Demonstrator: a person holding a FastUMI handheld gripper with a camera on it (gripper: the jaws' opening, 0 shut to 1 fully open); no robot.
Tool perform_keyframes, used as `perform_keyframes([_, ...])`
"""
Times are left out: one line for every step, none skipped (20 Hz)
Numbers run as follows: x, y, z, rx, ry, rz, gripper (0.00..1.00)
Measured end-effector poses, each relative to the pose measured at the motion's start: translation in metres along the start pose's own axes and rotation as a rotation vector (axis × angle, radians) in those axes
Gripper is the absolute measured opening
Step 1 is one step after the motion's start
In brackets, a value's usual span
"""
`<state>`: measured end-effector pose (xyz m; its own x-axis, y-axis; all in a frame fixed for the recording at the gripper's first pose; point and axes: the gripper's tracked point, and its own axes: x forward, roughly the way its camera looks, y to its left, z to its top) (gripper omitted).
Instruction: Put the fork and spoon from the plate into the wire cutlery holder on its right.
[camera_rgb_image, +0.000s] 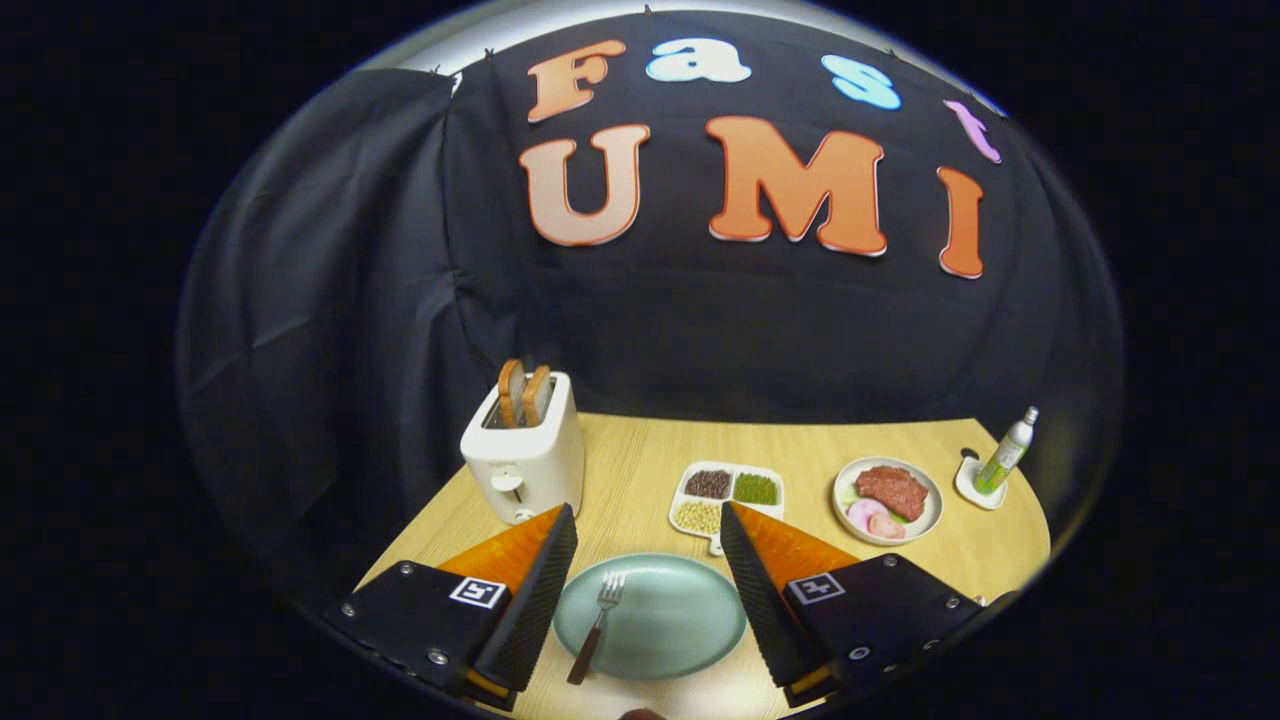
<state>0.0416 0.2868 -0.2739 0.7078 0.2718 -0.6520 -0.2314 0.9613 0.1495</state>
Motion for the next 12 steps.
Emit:
perform_keyframes([0.006, 0.003, -0.015, 0.0, 0.069, 0.001, 0.87])
perform_keyframes([0.011, 0.005, -0.033, -0.002, 0.14, 0.007, 0.87])
perform_keyframes([0.015, 0.006, -0.052, -0.003, 0.217, 0.007, 0.87])
perform_keyframes([0.018, 0.01, -0.065, -0.001, 0.279, 0.016, 0.87])
perform_keyframes([0.022, 0.013, -0.079, 0.003, 0.338, 0.019, 0.87])
perform_keyframes([0.021, 0.015, -0.091, 0.013, 0.388, 0.025, 0.87])
perform_keyframes([0.024, 0.018, -0.102, 0.02, 0.438, 0.027, 0.87])
perform_keyframes([0.029, 0.023, -0.113, 0.027, 0.48, 0.036, 0.87])
perform_keyframes([0.03, 0.027, -0.123, 0.024, 0.531, 0.038, 0.87])
perform_keyframes([0.029, 0.025, -0.134, 0.024, 0.574, 0.041, 0.87])
perform_keyframes([0.03, 0.023, -0.142, 0.019, 0.621, 0.036, 0.87])
perform_keyframes([0.033, 0.026, -0.151, 0.02, 0.661, 0.038, 0.86])
